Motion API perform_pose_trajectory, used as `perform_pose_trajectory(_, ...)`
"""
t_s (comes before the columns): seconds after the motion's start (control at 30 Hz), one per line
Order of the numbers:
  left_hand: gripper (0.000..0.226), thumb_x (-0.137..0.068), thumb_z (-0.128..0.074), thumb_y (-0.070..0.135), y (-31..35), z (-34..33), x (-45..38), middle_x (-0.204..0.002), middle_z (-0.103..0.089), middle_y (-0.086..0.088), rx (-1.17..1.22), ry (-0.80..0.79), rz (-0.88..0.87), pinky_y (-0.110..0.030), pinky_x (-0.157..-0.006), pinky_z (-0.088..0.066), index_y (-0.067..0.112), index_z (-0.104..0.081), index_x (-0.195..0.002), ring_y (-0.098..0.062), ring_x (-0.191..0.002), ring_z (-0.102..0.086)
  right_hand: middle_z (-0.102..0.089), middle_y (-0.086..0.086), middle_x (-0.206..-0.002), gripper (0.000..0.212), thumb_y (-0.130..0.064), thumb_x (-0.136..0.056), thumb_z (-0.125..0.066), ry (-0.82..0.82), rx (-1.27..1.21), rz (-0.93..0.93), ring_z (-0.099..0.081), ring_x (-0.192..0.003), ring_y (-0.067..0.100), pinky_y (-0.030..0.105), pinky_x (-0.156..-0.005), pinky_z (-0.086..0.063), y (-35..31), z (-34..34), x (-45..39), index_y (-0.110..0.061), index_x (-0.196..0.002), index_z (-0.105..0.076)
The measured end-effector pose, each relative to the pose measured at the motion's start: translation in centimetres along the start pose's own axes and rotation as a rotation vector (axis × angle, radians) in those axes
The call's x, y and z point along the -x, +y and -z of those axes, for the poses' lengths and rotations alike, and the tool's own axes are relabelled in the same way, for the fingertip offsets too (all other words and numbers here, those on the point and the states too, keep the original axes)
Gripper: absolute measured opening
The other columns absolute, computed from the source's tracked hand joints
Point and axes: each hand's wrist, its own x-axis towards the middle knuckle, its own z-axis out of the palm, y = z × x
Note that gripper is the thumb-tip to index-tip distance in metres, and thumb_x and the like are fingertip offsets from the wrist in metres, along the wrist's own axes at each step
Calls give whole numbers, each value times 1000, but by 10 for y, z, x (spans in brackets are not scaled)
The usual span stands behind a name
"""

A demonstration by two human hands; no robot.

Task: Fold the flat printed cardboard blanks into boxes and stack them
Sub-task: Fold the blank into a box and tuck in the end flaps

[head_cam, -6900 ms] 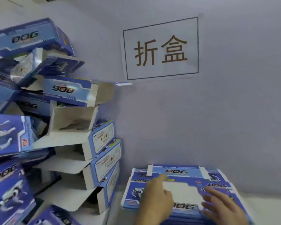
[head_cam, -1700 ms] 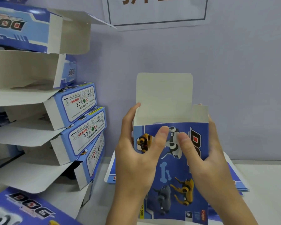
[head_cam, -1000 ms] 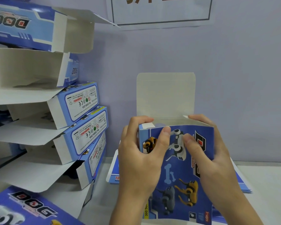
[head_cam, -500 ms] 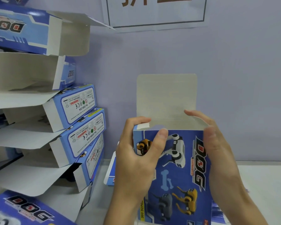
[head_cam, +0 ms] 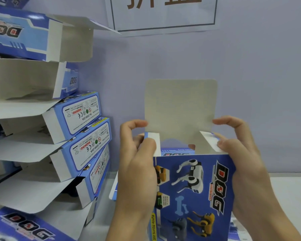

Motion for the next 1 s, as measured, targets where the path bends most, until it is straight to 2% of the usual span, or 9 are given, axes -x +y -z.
perform_pose_trajectory(0.07, 41, -94, -39, 2, 0, 1, 0, -71, -65, -1, -8, -24, 4, -27, -44, -48, 40, -56, -94, -17, -58, -67, -63, 11, -78, 30, -22, -75, -48, 31, -3, -20, -61, -45, 21, 29, -40, -47, 5, 5, -2, -37, -100, -56)
perform_pose_trajectory(0.17, 39, -94, -39, 3, 2, -1, 0, -69, -67, 3, -2, -6, 26, -22, -42, -49, 37, -56, -103, -12, -57, -68, -64, 8, -78, 33, -22, -74, -48, 34, 1, -9, -62, -46, 19, 28, -38, -46, 3, 6, -11, -38, -102, -55)
perform_pose_trajectory(0.33, 31, -94, -48, 17, 2, -6, 0, -87, -71, -8, 87, 38, 99, -25, -46, -51, 44, -64, -95, -13, -61, -68, -71, 2, -87, 41, -31, -75, -49, 33, 17, -64, -70, -59, 23, 34, -46, -53, 6, 10, -10, -47, -112, -59)
perform_pose_trajectory(0.47, 21, -95, -57, 30, 2, -11, 1, -85, -73, 14, 127, 62, 96, -18, -48, -52, 45, -70, -97, -6, -68, -73, -75, -2, -108, 41, -48, -72, -58, 22, -41, -141, -76, -82, 29, 44, -68, -58, 8, 12, -10, -49, -112, -66)
perform_pose_trajectory(0.53, 25, -93, -59, 29, 2, -8, 0, -87, -72, 20, 128, 72, 105, -20, -51, -55, 51, -69, -100, -10, -72, -75, -74, -1, -111, 42, -48, -71, -60, 12, -31, -150, -75, -84, 32, 45, -68, -59, 9, 14, -10, -50, -113, -66)
perform_pose_trajectory(0.63, 43, -75, -54, 29, 2, -3, 0, -103, -70, 7, 88, 57, 109, -39, -60, -56, 59, -67, -102, -29, -82, -74, -74, 1, -109, 42, -36, -75, -55, -28, -26, -130, -75, -83, 33, 42, -64, -60, 3, 10, -13, -49, -114, -64)
perform_pose_trajectory(0.73, 42, -71, -48, 26, 4, -3, 1, -108, -66, -14, 79, 39, 83, -45, -61, -52, 51, -66, -100, -24, -76, -73, -74, 4, -108, 43, -31, -76, -53, -43, -16, -101, -74, -80, 34, 44, -66, -57, 4, 11, -15, -46, -115, -61)
perform_pose_trajectory(0.87, 27, -75, -51, 22, 3, -5, 1, -89, -68, -11, 76, 48, 44, -43, -59, -50, 42, -67, -81, -17, -66, -71, -75, 7, -97, 27, -27, -76, -52, -8, -27, -55, -73, -67, 31, 39, -57, -54, 6, 9, -13, -41, -97, -61)
perform_pose_trajectory(1.0, 18, -87, -51, 17, -1, -4, 0, -78, -70, -11, 11, 56, -82, -30, -49, -52, 24, -65, -77, -17, -65, -69, -73, 4, -79, 14, -24, -83, -50, 59, 40, 37, -71, -62, 26, 36, -55, -51, 8, 7, -17, -28, -85, -64)
